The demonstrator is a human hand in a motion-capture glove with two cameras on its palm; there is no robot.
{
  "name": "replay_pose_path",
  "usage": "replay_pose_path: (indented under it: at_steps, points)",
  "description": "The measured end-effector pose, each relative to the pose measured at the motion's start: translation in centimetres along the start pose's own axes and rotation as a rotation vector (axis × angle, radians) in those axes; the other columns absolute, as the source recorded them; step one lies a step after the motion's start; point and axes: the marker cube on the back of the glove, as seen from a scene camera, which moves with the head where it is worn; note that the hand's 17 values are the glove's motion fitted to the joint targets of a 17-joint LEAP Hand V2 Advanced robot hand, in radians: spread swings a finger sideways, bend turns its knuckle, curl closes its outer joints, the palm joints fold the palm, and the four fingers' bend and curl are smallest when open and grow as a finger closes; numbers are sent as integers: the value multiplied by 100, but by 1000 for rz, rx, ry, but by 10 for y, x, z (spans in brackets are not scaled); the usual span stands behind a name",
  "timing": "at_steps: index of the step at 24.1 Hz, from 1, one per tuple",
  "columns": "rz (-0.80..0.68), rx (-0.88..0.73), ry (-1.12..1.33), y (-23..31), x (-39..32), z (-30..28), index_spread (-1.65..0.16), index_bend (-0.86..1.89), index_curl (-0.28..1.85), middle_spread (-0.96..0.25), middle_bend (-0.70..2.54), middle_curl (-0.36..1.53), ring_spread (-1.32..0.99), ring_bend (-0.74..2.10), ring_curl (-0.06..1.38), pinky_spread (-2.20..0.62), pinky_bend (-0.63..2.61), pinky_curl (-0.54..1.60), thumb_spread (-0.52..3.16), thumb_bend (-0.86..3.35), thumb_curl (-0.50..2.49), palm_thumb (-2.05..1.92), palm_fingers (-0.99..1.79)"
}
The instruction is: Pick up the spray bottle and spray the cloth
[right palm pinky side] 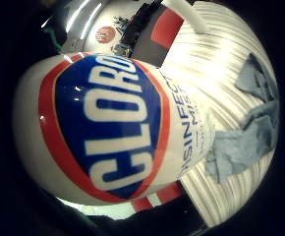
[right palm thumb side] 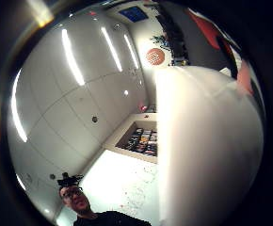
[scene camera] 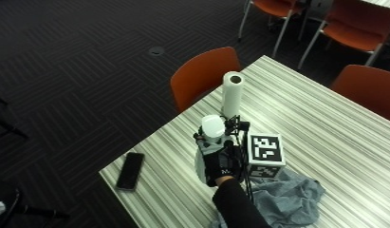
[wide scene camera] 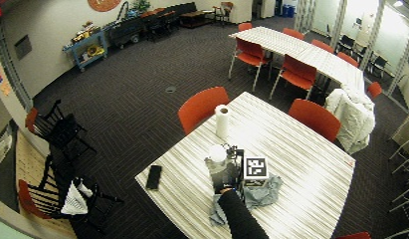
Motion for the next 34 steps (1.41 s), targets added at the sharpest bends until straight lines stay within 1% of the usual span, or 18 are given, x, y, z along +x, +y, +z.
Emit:
replay_pose_path:
  at_steps: [4, 7, 12, 16, 23, 29, 31, 33, 34]
  points:
    - [-7, 12, 11, -7, 1, -5, -19, 35, 63, -5, 46, 59, -11, 38, 53, 1, 12, 24, 38, -2, 80, 122, 88]
    - [14, 19, 30, -3, 22, -12, -19, 35, 63, -5, 46, 59, -11, 37, 53, 1, 12, 24, 38, -2, 80, 122, 88]
    - [65, 39, 105, 17, 71, -26, -19, 35, 63, -5, 46, 59, -11, 37, 53, 1, 12, 24, 38, -2, 80, 121, 88]
    - [96, 20, 112, 42, 95, -21, -19, 35, 64, -5, 46, 59, -11, 37, 53, 1, 12, 24, 39, -2, 80, 121, 87]
    - [100, -14, 134, 61, 111, -21, -19, 34, 64, -5, 45, 59, -11, 37, 53, 2, 11, 23, 40, -2, 80, 122, 85]
    - [102, -29, 146, 66, 112, -17, -19, 34, 64, -5, 46, 59, -12, 38, 54, 3, 10, 22, 41, -2, 80, 123, 83]
    - [114, -41, 152, 69, 112, -16, -20, 32, 63, -4, 44, 59, -12, 38, 53, 3, 11, 22, 43, -2, 79, 123, 79]
    - [126, -53, 165, 74, 114, -16, -20, 25, 62, -4, 41, 58, -11, 39, 54, 5, 14, 23, 46, -1, 79, 123, 68]
    - [132, -56, 175, 75, 116, -17, -22, 18, 60, -4, 38, 56, -10, 37, 54, 7, 14, 23, 53, 0, 79, 122, 54]
